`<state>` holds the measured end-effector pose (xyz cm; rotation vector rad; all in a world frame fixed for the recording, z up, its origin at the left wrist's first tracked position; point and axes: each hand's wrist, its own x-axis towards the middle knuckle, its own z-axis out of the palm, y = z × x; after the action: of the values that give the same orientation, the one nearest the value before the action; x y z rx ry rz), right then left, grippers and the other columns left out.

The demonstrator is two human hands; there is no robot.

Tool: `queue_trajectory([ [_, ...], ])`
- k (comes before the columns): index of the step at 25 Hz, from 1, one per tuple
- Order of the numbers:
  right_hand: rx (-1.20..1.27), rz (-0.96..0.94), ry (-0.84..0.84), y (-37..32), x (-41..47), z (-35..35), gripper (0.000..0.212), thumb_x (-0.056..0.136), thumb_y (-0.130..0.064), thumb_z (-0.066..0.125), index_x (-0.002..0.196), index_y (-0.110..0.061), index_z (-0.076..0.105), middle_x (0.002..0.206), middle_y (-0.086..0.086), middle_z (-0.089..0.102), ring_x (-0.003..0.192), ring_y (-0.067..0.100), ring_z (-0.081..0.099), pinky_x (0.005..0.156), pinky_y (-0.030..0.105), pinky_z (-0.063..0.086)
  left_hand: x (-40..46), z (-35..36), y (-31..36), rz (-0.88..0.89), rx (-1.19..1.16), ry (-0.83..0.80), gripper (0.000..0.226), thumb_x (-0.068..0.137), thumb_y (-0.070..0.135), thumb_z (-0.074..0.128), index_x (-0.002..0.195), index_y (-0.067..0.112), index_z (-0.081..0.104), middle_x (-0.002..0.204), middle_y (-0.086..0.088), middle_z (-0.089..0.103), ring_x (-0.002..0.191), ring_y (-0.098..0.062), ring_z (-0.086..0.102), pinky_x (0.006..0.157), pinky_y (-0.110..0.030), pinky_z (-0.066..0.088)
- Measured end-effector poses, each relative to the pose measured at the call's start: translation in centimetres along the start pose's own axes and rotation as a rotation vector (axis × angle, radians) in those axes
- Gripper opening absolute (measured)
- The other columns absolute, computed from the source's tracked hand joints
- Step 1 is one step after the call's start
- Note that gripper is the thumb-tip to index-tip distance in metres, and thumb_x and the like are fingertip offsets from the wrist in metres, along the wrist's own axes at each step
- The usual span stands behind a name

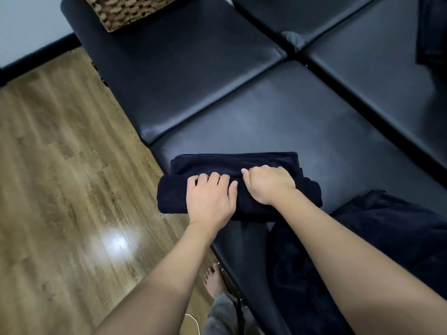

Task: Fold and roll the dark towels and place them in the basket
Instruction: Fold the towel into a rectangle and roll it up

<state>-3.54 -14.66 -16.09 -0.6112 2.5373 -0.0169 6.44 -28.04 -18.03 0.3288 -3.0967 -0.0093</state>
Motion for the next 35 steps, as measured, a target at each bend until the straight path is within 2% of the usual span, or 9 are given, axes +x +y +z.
queue_trajectory([
  [5, -0.073, 0.067, 0.547, -0.9, -3.1, 3.2, 0.039, 0.103, -0.040, 0.036, 0.091, -0.013, 0.060, 0.085, 0.006, 0.061, 0.078, 0.032, 0.056, 0.077, 0.046, 0.039, 3.5, -1.7, 0.2, 0.022, 0.071, -0.168, 0.050, 0.104, 0.041, 0.017, 0.073, 0.023, 0.053, 0.074, -0.001, 0.067, 0.065, -0.027, 0.050, 0.075, -0.042, 0.033],
  [9, -0.093, 0.031, 0.575, -0.6, -3.1, 4.8, 0.042, 0.103, -0.043, 0.036, 0.100, -0.013, 0.065, 0.088, 0.006, 0.065, 0.080, 0.032, 0.057, 0.086, 0.048, 0.041, 6.4, -2.3, 0.6, 0.006, 0.064, -0.389, 0.057, 0.106, 0.042, 0.015, 0.085, 0.023, 0.064, 0.091, -0.004, 0.073, 0.085, -0.027, 0.065, 0.085, -0.041, 0.035],
  [12, -0.109, -0.022, 0.596, 0.0, -1.5, 3.8, 0.044, 0.102, -0.039, 0.034, 0.083, -0.013, 0.063, 0.072, 0.007, 0.063, 0.068, 0.033, 0.054, 0.073, 0.045, 0.039, 5.8, -2.1, 0.5, -0.011, 0.036, -0.279, 0.053, 0.107, 0.040, 0.017, 0.087, 0.023, 0.064, 0.091, -0.001, 0.072, 0.087, -0.027, 0.065, 0.082, -0.040, 0.035],
  [14, -0.122, -0.043, 0.548, 0.2, -0.4, 2.8, 0.048, 0.102, -0.038, 0.030, 0.076, -0.013, 0.061, 0.067, 0.008, 0.064, 0.063, 0.033, 0.055, 0.071, 0.044, 0.040, 3.2, -1.4, 0.2, -0.013, -0.066, -0.045, 0.044, 0.105, 0.038, 0.026, 0.095, 0.023, 0.067, 0.100, 0.003, 0.072, 0.095, -0.024, 0.065, 0.089, -0.040, 0.038],
  [16, -0.152, -0.038, 0.432, 0.1, 0.2, 1.4, 0.052, 0.102, -0.040, 0.021, 0.081, -0.013, 0.061, 0.072, 0.008, 0.069, 0.067, 0.033, 0.060, 0.074, 0.044, 0.039, 0.2, -0.2, 0.5, 0.018, -0.176, 0.118, 0.041, 0.102, 0.037, 0.038, 0.126, 0.020, 0.066, 0.131, 0.001, 0.066, 0.127, -0.025, 0.056, 0.112, -0.045, 0.033],
  [19, -0.129, -0.058, 0.310, 0.3, 1.2, 0.3, 0.051, 0.106, -0.039, 0.017, 0.099, -0.014, 0.061, 0.091, 0.007, 0.072, 0.085, 0.033, 0.065, 0.083, 0.045, 0.036, -2.4, 1.0, 2.0, -0.009, -0.226, 0.133, 0.050, 0.102, 0.038, 0.040, 0.147, 0.018, 0.051, 0.157, -0.002, 0.044, 0.151, -0.029, 0.029, 0.125, -0.052, 0.010],
  [28, 0.289, 0.175, -0.010, -0.4, 0.4, 0.3, 0.053, 0.107, -0.042, 0.016, 0.111, -0.013, 0.061, 0.115, 0.011, 0.065, 0.091, 0.030, 0.054, 0.078, 0.039, 0.039, 0.8, 1.3, 1.0, 0.050, -0.280, 0.138, 0.050, 0.105, 0.042, 0.029, 0.139, 0.023, 0.060, 0.158, 0.002, 0.043, 0.155, -0.027, 0.018, 0.126, -0.047, 0.001],
  [32, 0.320, 0.214, -0.007, -0.9, -0.2, 0.6, 0.056, 0.106, -0.043, 0.016, 0.117, -0.012, 0.061, 0.118, 0.012, 0.065, 0.104, 0.034, 0.060, 0.082, 0.042, 0.042, 0.5, 2.0, 1.4, -0.096, -0.359, 0.163, 0.061, 0.105, 0.053, 0.026, 0.155, 0.021, 0.038, 0.169, -0.003, 0.016, 0.157, -0.024, -0.003, 0.125, -0.042, -0.009],
  [35, 0.344, 0.262, -0.002, -1.4, -0.6, 0.8, 0.058, 0.106, -0.044, 0.015, 0.119, -0.012, 0.061, 0.120, 0.013, 0.065, 0.108, 0.035, 0.061, 0.089, 0.043, 0.044, -0.2, 2.0, 2.5, -0.344, -0.636, 0.190, 0.080, 0.099, 0.064, 0.033, 0.161, 0.017, 0.016, 0.169, -0.003, -0.009, 0.153, -0.017, -0.022, 0.123, -0.040, -0.012],
])
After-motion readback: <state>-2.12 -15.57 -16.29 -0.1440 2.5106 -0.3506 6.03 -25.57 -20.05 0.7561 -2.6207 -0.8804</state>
